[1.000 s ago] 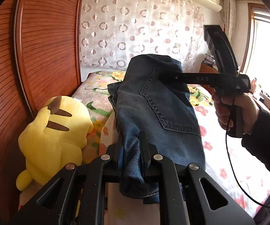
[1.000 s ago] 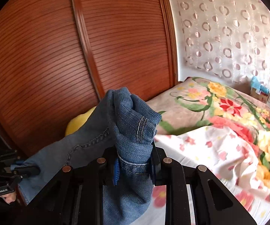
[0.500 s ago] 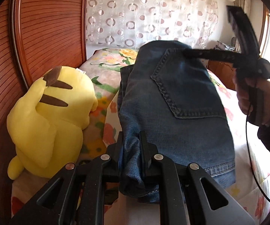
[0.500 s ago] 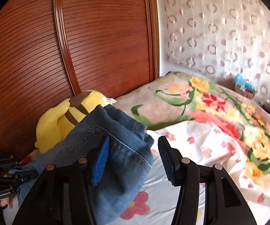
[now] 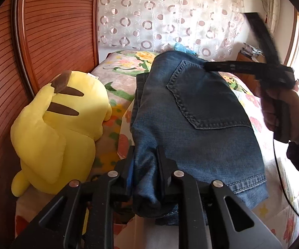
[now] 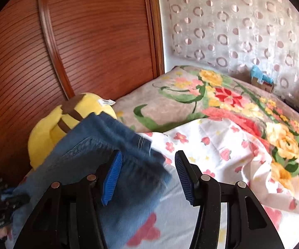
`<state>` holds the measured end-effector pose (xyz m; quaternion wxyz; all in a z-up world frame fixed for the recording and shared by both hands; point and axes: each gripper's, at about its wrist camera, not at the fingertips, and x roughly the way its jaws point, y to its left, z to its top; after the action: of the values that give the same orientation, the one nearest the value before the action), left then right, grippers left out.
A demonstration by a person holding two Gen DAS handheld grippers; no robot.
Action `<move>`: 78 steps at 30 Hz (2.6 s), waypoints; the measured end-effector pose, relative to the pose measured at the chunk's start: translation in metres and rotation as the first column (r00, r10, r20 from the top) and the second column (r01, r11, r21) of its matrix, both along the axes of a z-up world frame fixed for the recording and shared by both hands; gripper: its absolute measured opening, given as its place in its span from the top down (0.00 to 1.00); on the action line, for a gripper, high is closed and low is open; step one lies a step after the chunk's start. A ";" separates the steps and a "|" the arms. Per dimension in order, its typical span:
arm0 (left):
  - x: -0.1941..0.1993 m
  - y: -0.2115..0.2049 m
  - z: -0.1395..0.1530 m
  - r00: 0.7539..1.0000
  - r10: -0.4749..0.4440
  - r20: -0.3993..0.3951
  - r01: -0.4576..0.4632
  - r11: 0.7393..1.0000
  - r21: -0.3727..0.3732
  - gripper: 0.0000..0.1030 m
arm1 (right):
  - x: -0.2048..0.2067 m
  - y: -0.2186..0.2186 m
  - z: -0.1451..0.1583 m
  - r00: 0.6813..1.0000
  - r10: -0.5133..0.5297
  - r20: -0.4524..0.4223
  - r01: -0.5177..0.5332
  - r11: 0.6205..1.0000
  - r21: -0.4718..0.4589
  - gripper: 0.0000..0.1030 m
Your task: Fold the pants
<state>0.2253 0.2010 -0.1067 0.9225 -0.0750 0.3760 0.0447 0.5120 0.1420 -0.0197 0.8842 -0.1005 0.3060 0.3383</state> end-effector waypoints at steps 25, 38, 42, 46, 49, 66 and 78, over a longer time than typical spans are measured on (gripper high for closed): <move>-0.055 -0.089 0.093 0.974 -0.085 0.210 0.057 0.989 0.139 0.22 | -0.259 -0.205 0.041 0.982 -0.139 0.126 0.124 0.985 0.123 0.47; -0.073 -0.153 0.112 0.949 -0.165 0.268 0.136 0.983 0.124 0.00 | -0.331 -0.263 0.053 0.955 -0.251 0.157 0.227 0.961 0.158 0.47; -0.081 -0.173 0.116 0.947 -0.189 0.261 0.161 0.979 0.123 0.00 | -0.346 -0.270 0.056 0.943 -0.287 0.167 0.261 0.952 0.157 0.42; -0.092 -0.193 0.123 0.946 -0.190 0.261 0.163 0.979 0.123 0.00 | -0.365 -0.275 0.065 0.930 -0.318 0.184 0.288 0.942 0.172 0.34; -0.100 -0.207 0.132 0.943 -0.199 0.267 0.169 0.977 0.130 0.00 | -0.380 -0.278 0.075 0.916 -0.348 0.199 0.314 0.931 0.184 0.33; -0.138 -0.247 0.180 0.906 -0.229 0.355 0.187 0.971 0.150 0.00 | -0.459 -0.293 0.101 0.840 -0.457 0.291 0.399 0.885 0.238 0.31; -0.142 -0.250 0.182 0.905 -0.223 0.363 0.181 0.972 0.148 0.00 | -0.459 -0.285 0.098 0.832 -0.471 0.293 0.410 0.878 0.247 0.31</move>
<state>0.0830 -0.0487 0.0751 0.9798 0.0084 0.1943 -0.0458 0.0533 -0.1427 0.0779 0.9831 -0.0069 0.1308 0.1276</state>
